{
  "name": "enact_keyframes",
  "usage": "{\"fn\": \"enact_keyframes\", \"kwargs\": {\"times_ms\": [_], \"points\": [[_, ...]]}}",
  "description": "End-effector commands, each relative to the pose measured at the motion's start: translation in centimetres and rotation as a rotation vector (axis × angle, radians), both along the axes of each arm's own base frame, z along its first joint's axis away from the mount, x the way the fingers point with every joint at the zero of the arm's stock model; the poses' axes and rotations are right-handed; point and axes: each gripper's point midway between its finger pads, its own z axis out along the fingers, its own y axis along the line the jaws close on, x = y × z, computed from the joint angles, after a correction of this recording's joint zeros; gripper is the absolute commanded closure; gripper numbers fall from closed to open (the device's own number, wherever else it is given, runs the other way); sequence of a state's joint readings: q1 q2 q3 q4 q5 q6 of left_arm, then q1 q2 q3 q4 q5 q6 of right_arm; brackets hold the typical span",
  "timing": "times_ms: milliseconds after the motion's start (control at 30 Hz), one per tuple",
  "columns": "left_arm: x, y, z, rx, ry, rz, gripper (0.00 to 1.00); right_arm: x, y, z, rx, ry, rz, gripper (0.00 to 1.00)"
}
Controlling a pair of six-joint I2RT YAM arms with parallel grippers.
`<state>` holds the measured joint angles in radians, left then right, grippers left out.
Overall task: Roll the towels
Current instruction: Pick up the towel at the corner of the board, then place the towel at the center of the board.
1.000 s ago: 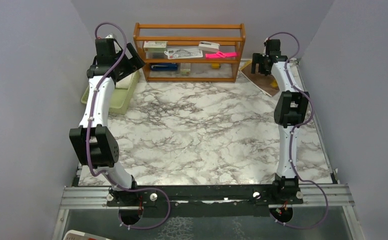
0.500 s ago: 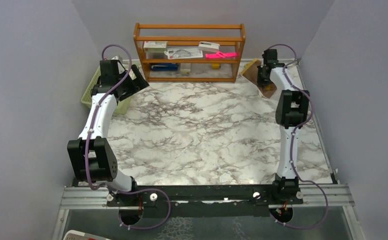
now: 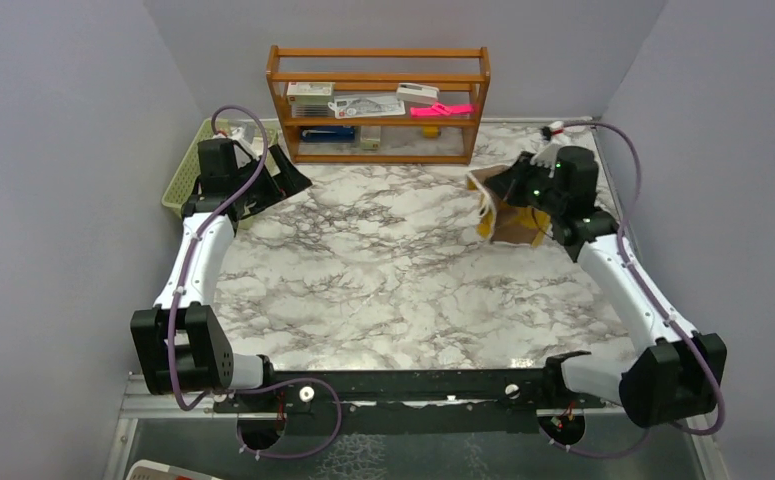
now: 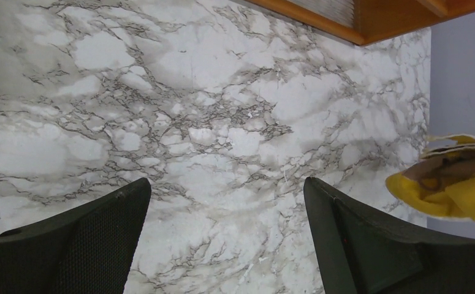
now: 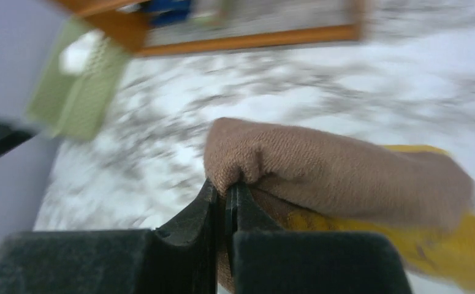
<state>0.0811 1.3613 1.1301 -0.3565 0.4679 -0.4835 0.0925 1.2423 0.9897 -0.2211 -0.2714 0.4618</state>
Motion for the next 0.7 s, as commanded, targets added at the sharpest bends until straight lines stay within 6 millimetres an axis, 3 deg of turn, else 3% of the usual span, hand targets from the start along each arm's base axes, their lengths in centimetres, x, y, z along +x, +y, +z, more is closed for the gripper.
{"fn": "enact_keyframes", "kwargs": {"times_ms": [0, 133, 200, 267, 333, 400, 500, 533, 600, 633, 667], "points": [[-0.2, 0.1, 1.6, 0.015, -0.071, -0.003, 0.02, -5.3, 12.8, 2.2, 0.088, -0.051, 0.404, 0.99], [-0.1, 0.6, 2.3, 0.03, -0.079, 0.021, 0.02, -10.1, 23.3, 6.1, 0.108, -0.126, 0.711, 0.99], [-0.1, 0.7, 2.7, 0.024, -0.083, 0.023, 0.02, -11.1, 26.0, 8.4, 0.142, -0.163, 0.803, 0.99], [-0.1, 0.9, 3.0, 0.012, -0.084, 0.027, 0.02, -10.4, 26.5, 10.0, 0.167, -0.187, 0.786, 0.99], [-0.1, 1.3, 3.2, 0.007, -0.084, 0.037, 0.02, -8.2, 25.0, 10.2, 0.114, -0.199, 0.665, 0.99], [-0.2, 1.5, 3.3, 0.016, -0.087, 0.044, 0.02, -5.9, 22.4, 8.5, 0.082, -0.166, 0.558, 0.99], [-0.2, 1.7, 2.2, 0.019, -0.06, 0.048, 0.02, -3.5, 16.5, 2.2, 0.113, 0.016, 0.408, 0.94], [-0.1, 1.6, 1.5, 0.015, -0.044, 0.043, 0.02, -3.2, 14.2, -0.5, 0.133, 0.096, 0.348, 0.86], [0.0, 1.4, 0.4, 0.015, -0.019, 0.035, 0.02, -3.2, 10.2, -5.6, 0.162, 0.229, 0.253, 0.5], [-0.1, 1.3, -0.2, 0.027, -0.01, 0.031, 0.02, -3.6, 9.1, -7.7, 0.143, 0.275, 0.235, 0.39], [-0.1, 1.1, -0.7, 0.054, -0.003, 0.03, 0.02, -3.8, 8.2, -9.6, 0.085, 0.314, 0.215, 0.35]]}}
